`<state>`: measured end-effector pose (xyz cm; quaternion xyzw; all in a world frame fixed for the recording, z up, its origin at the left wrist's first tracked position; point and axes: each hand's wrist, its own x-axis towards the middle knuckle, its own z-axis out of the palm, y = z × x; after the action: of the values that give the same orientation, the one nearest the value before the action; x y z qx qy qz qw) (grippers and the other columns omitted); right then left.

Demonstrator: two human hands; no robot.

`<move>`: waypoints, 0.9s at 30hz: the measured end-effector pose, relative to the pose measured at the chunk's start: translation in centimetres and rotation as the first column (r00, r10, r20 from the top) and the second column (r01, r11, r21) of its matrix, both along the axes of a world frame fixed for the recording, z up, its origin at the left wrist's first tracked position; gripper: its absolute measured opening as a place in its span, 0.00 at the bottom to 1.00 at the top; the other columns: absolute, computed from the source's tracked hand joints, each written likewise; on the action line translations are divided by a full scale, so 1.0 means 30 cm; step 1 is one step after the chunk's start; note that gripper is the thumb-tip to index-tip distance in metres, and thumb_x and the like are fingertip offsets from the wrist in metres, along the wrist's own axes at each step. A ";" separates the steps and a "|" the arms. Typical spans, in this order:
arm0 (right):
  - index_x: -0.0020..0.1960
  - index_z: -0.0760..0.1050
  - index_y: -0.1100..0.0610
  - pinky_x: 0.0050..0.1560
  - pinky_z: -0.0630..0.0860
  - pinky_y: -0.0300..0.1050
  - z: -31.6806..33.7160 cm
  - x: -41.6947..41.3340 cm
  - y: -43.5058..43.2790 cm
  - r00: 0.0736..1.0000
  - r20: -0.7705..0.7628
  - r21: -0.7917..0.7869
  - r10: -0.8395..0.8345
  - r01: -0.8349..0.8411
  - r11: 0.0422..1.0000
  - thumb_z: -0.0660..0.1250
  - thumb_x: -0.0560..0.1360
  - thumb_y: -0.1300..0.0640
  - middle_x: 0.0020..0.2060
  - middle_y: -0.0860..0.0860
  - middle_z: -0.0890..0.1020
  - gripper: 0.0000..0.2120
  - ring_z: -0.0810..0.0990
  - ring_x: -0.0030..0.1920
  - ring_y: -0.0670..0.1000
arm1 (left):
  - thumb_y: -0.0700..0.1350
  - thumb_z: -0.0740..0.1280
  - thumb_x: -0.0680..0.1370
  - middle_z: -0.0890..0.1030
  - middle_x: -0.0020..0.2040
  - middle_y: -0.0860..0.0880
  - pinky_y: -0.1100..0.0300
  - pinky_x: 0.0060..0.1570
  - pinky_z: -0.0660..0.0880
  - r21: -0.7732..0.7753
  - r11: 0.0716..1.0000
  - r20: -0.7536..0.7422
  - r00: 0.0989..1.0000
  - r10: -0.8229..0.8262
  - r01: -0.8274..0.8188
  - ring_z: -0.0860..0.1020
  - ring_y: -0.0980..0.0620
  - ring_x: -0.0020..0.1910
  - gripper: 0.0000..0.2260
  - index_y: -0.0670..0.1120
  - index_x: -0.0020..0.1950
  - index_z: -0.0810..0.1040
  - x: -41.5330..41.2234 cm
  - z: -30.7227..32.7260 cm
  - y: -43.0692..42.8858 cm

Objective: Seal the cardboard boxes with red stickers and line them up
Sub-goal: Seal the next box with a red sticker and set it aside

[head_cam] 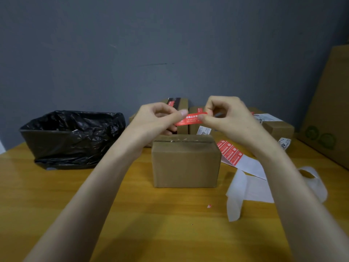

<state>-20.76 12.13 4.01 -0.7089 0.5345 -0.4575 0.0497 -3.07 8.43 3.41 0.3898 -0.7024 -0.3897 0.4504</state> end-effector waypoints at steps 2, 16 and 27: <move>0.34 0.70 0.57 0.34 0.70 0.37 0.003 -0.003 0.005 1.000 -0.007 -0.001 0.015 -0.015 1.000 0.69 0.72 0.58 0.29 0.48 0.75 0.11 0.73 0.32 0.47 | 0.45 0.73 0.71 0.82 0.41 0.48 0.69 0.36 0.77 -0.036 0.999 0.017 0.999 0.028 -0.028 0.80 0.60 0.34 0.09 0.43 0.48 0.80 0.007 0.000 -0.006; 0.36 0.70 0.57 0.37 0.67 0.39 -0.006 0.011 0.000 0.990 -0.139 -0.131 -0.041 0.022 0.991 0.69 0.73 0.56 0.33 0.51 0.75 0.11 0.73 0.37 0.50 | 0.56 0.71 0.70 0.82 0.43 0.52 0.67 0.42 0.78 -0.109 0.992 0.032 0.998 0.062 -0.058 0.81 0.60 0.40 0.14 0.47 0.49 0.81 0.005 -0.002 -0.002; 0.36 0.69 0.61 0.35 0.65 0.39 -0.024 -0.022 -0.029 0.973 -0.088 -0.255 -0.212 0.184 0.949 0.66 0.73 0.62 0.31 0.56 0.75 0.09 0.73 0.36 0.53 | 0.53 0.65 0.75 0.84 0.49 0.43 0.58 0.47 0.80 0.277 0.933 -0.420 0.902 -0.100 0.232 0.83 0.49 0.48 0.16 0.41 0.52 0.79 0.039 0.015 -0.010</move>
<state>-21.42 11.27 3.29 -0.6774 0.5443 -0.4812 -0.1153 -1.91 8.13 3.85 0.3079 -0.5541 -0.6068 0.4795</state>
